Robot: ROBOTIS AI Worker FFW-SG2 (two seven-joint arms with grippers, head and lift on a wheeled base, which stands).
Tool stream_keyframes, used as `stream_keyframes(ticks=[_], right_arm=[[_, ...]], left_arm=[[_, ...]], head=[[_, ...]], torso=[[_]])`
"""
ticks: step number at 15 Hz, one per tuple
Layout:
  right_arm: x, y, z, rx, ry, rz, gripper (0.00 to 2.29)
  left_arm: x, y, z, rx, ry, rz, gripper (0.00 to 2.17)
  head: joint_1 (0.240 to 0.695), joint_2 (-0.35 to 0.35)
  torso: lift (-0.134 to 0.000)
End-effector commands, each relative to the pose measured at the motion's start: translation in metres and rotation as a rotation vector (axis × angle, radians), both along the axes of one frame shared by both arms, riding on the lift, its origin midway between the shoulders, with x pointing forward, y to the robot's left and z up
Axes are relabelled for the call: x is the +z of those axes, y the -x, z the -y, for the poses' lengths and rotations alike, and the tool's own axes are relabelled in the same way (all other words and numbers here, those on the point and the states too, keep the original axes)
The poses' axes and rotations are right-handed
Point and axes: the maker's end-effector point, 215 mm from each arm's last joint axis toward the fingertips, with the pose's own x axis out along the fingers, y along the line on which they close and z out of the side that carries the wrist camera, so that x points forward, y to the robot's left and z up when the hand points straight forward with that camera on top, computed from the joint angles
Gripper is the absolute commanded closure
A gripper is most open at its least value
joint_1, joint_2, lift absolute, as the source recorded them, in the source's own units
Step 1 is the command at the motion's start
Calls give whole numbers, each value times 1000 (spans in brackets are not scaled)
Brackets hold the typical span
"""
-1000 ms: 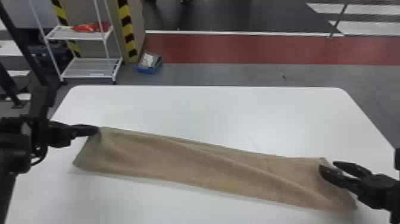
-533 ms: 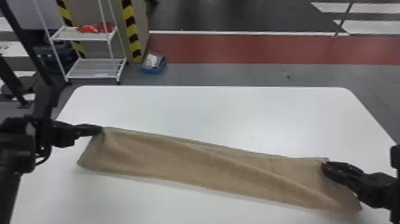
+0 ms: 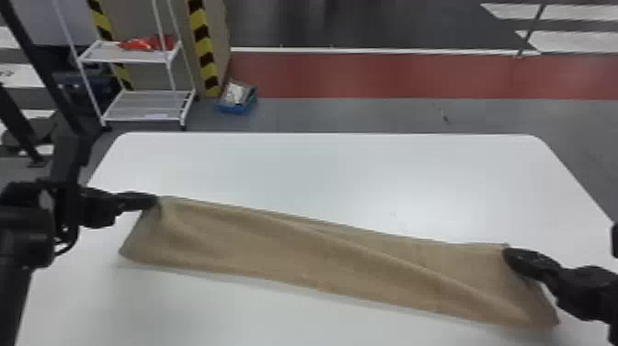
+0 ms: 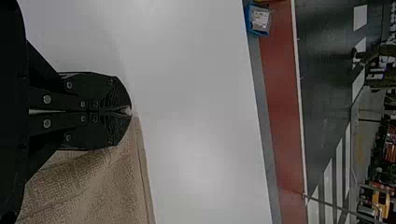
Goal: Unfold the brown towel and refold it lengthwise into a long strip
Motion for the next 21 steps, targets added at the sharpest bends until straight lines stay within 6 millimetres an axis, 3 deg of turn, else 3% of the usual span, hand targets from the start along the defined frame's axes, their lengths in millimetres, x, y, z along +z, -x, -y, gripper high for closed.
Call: stream_keyframes(ticks=[1, 3, 7, 11, 16, 21], right_arm=[[10, 6, 11, -31, -24, 14, 1416], [15, 15, 20, -44, -21, 19, 1416], [7, 34, 28, -61, -29, 0, 1420], [-2, 40, 28, -63, -36, -17, 1420], [-3, 43, 25, -65, -63, -24, 1420], [-6, 45, 23, -73, -78, -41, 1420]], left_arm=[[0, 0, 0, 1, 1, 2, 2145], [1, -1, -2, 4, -1, 4, 2145], [2, -2, -3, 6, -3, 7, 2145], [2, -2, 0, 0, -1, 7, 2145], [24, 4, -1, -7, -49, 52, 2145], [19, 9, 3, -12, -53, 41, 2145]], head=[[695, -17], [695, -23], [695, -39], [695, -47], [695, -48], [695, -44]], torso=[[-123], [-123], [-123], [-123], [-123], [-123]])
